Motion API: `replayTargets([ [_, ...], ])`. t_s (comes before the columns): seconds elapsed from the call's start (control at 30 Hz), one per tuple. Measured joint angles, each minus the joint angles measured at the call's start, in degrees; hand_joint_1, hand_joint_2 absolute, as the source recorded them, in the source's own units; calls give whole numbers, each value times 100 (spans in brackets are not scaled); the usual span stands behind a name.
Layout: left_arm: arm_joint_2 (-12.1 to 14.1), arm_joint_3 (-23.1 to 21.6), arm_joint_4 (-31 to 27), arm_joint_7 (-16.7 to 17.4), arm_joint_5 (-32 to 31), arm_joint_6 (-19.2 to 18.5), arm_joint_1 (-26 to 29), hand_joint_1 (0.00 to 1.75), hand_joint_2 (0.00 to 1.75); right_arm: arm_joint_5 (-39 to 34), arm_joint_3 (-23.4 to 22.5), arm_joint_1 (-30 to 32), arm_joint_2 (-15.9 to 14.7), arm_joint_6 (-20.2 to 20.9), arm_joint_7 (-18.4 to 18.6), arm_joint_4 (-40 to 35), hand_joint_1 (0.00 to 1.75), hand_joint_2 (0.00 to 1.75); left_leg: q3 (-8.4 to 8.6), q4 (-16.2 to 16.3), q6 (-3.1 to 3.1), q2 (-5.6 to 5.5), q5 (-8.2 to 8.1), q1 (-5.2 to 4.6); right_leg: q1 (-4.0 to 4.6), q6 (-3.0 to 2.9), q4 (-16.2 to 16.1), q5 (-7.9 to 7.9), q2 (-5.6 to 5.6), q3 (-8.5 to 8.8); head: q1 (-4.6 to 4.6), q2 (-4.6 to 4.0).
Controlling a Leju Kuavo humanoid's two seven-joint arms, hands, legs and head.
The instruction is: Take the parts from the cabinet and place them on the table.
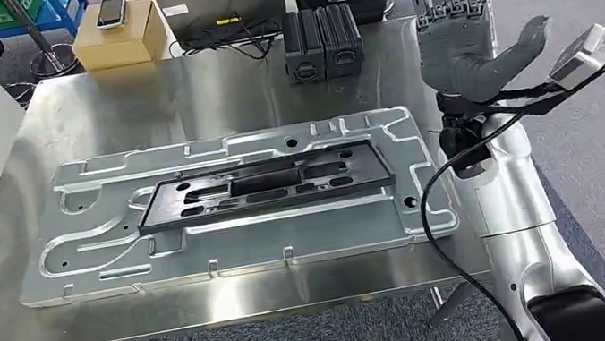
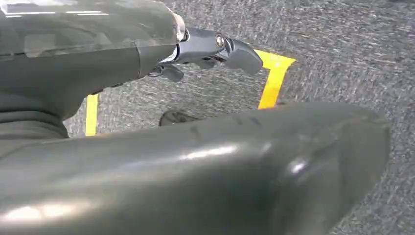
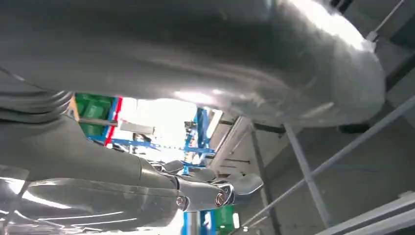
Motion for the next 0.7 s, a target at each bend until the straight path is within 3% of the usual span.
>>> replayTargets([
  [0.07, 0, 2, 0, -15, 64, -2, -1, 0, 0, 392, -59, 90, -81, -447, -124, -109, 0, 0, -19, 0, 56, -9, 15, 1, -10, 47, -7, 7, -5, -2, 0, 0],
  [0.13, -4, 26, 0, -59, 153, -22, -3, 0, 0, 1156, -151, 382, -204, -1222, -291, -383, 0, 0, 14, -54, 136, -37, 47, 19, 6, 130, -40, -3, -31, 29, 0, 0],
  [0.17, -22, 55, 0, -90, 208, -48, 3, 0, 0, 1663, -315, 703, -366, -1711, -335, -663, 0, 0, 43, -104, 181, -36, 75, 47, -26, 162, 39, -82, -32, 51, 2, 0],
  [0.2, -28, 94, 0, -94, 243, -50, 18, 0, 0, 1995, -563, 1080, -501, -1988, -402, -908, 0, 0, 51, -117, 219, -59, 108, 54, -28, 193, 284, -289, -29, -49, 0, 0],
  [0.27, -37, 160, 0, -94, 302, -48, 77, 0, 0, 2505, -1142, 1912, -632, -2256, -593, -1183, 0, 0, 45, -115, 223, -99, 107, 57, -63, 256, 1132, -781, -28, -442, 0, 0],
  [0.3, -42, 184, 0, -94, 324, -46, 111, 0, 0, 2726, -1463, 2409, -667, -2284, -695, -1255, 0, 0, 31, -113, 225, -110, 106, 55, -82, 278, 1572, -964, -28, -659, 2, 0],
  [0.33, -46, 201, 0, -94, 341, -44, 140, 0, 0, 2916, -1774, 2792, -695, -2293, -824, -1303, 0, 0, 15, -106, 225, -117, 106, 54, -93, 291, 1764, -1001, -27, -765, 2, 0],
  [0.37, -48, 234, 0, -96, 347, -55, 165, 0, 0, 3087, -2035, 3133, -702, -2364, -852, -1333, 0, 0, 2, -102, 224, -113, 105, 54, -100, 302, 1667, -896, -28, -727, 2, 0],
  [0.4, -48, 262, 0, -107, 348, -77, 171, 0, 0, 3299, -2250, 3436, -704, -2477, -850, -1357, 0, 0, -6, -98, 222, -103, 104, 54, -104, 304, 1328, -698, -34, -547, 0, 0],
  [0.47, -55, 282, 0, -164, 343, -125, 168, 0, 0, 3773, -2687, 3984, -706, -2673, -769, -1401, 0, 0, -11, -76, 198, -101, 95, 57, -130, 294, 201, -258, -51, 104, 2, 0],
  [0.5, -55, 282, 0, -188, 337, -144, 170, 0, 0, 4031, -2842, 4135, -706, -2803, -666, -1397, 0, 0, -15, -51, 157, -96, 85, 29, -130, 267, -73, -241, -57, 235, 0, 0],
  [0.53, -57, 284, 0, -221, 323, -168, 171, 0, 0, 4398, -2971, 4269, -702, -2980, -556, -1381, 0, 0, -8, -40, 121, -89, 77, 7, -99, 225, -63, -147, -23, 226, 4, 0],
  [0.63, -55, 284, 0, -278, 306, -210, 165, 0, 0, 5086, -3353, 4524, -693, -3222, -290, -1230, 0, 0, -9, -72, 4, -81, 143, 2, -88, 118, -36, -91, -16, 186, 2, 0],
  [0.67, -55, 284, 0, -273, 306, -208, 169, 0, 0, 5160, -3516, 4546, -686, -3222, -275, -1137, 0, 0, -28, -9, -21, -66, 75, 18, -140, 53, -76, -29, -43, 155, 2, 0],
  [0.7, -59, 284, 0, -271, 306, -203, 168, 0, 0, 5211, -3648, 4551, -682, -3222, -260, -1071, 0, 0, -99, 150, -32, -47, -148, 14, -133, 14, -79, 2, -50, 118, 0, 0],
])
